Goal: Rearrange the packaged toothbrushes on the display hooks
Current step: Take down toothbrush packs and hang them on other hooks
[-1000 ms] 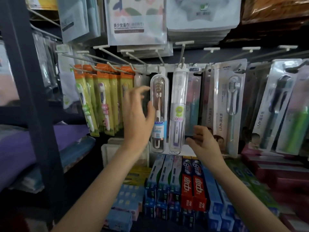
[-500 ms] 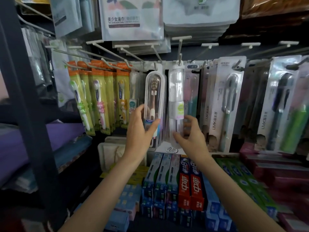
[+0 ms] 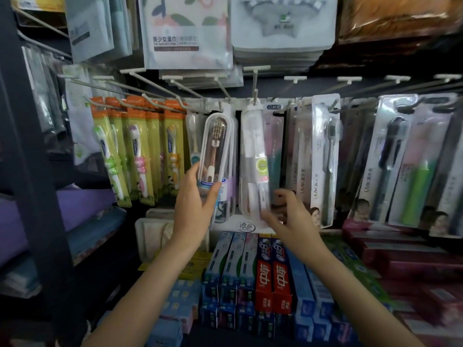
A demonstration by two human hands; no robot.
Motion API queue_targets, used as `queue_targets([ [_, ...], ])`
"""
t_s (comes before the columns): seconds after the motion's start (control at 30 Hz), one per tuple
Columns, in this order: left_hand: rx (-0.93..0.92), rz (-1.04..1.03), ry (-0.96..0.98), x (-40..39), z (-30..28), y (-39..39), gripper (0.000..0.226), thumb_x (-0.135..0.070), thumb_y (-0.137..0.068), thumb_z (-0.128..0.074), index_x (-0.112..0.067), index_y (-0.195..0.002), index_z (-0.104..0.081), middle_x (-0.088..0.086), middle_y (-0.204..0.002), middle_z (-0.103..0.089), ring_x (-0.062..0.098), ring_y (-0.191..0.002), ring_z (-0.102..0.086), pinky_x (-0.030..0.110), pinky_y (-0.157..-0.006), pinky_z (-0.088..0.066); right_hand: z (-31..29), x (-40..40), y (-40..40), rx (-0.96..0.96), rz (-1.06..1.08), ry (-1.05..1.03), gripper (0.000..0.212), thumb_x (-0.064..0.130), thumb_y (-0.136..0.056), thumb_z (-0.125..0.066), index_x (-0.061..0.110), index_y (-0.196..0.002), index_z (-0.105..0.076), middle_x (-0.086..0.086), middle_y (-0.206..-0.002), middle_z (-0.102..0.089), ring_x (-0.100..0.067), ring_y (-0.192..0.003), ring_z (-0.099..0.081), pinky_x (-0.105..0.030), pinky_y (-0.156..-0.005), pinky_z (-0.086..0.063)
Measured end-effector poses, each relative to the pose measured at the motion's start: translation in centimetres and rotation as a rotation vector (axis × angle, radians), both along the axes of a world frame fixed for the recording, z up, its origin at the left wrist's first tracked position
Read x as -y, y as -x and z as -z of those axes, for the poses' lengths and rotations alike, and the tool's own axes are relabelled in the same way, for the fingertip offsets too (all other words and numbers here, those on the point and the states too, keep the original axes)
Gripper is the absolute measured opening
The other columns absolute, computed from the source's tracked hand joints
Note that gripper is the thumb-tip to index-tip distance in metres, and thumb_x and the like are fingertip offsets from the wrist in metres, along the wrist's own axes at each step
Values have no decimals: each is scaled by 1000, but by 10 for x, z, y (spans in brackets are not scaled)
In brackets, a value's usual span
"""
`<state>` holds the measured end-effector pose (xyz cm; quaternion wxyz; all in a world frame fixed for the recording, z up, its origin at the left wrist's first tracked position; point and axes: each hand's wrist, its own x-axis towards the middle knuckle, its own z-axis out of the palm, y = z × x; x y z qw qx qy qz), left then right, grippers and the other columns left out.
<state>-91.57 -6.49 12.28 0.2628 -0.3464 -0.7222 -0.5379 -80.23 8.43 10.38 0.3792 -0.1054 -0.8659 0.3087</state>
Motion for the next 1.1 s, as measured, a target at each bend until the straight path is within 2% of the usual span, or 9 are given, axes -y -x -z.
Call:
queue_targets([
  [0.07,-49,-66,-22,0,-1,-8,60,-28,-91,-52,-11,-142,-26,8,-142,-33,19,-130,-34,31,-108,-29,-3,0,0,8,10,10,49,30,-91,-54,10,-133,-38,-8,-128,-48,-20,-115,-49,-38,-97,-44],
  [0.13,-266,-197,-21,-2,-7,-17,59,-27,-92,-50,-14,-143,-23,7,-146,-23,20,-134,-24,38,-112,-22,-12,-1,2,-26,26,-3,45,23,-94,-50,7,-134,-38,-10,-132,-48,-22,-120,-47,-35,-102,-40],
  [0.23,-725,-299,186,-20,-21,-23,50,-22,-90,-51,-19,-137,-37,4,-148,-26,24,-137,-19,45,-113,-13,-29,-2,12,-57,32,47,45,14,-96,-46,5,-138,-33,-10,-138,-46,-21,-126,-44,-20,-98,-32],
  [0.3,-870,-337,371,-36,-26,-22,41,-22,-87,-56,-22,-128,-52,5,-149,-31,26,-138,-16,49,-113,-6,-39,-4,23,-91,35,134,47,13,-96,-45,5,-140,-29,-10,-137,-46,-17,-121,-46,-13,-88,-30],
  [0.37,-898,-396,499,-45,-28,-15,38,-22,-84,-61,-22,-122,-59,6,-149,-32,28,-140,-12,53,-113,-3,-48,-8,38,-92,52,220,50,13,-96,-45,6,-142,-24,-12,-138,-45,-19,-122,-45,-15,-89,-30],
  [0.53,-944,-465,551,-42,-24,3,30,-17,-82,-58,-18,-111,-65,7,-148,-33,29,-139,-16,51,-112,3,-52,-34,82,79,208,348,60,15,-92,-52,10,-143,-21,-17,-140,-41,-34,-126,-43,-48,-104,-37],
  [0.63,-957,-476,557,-33,-24,8,34,-20,-86,-41,-16,-108,-67,7,-149,-31,27,-139,-16,50,-113,3,-46,-32,83,58,205,375,45,6,-90,-50,11,-131,-32,-15,-127,-48,-31,-116,-50,-42,-96,-43],
  [0.97,-1003,-463,505,-32,-23,14,26,-12,-76,-67,-13,-102,-69,10,-147,-35,27,-137,-20,47,-113,3,-41,28,5,-165,0,261,56,0,-93,-47,12,-142,-22,3,-115,-47,-8,-102,-47,-12,-83,-38],
  [1.1,-984,-443,481,-32,-25,10,22,-12,-76,-65,-12,-98,-69,11,-147,-35,26,-137,-21,46,-114,5,-50,30,-31,-99,-25,270,57,2,-93,-47,15,-143,-24,3,-118,-53,-17,-106,-55,-33,-92,-49],
])
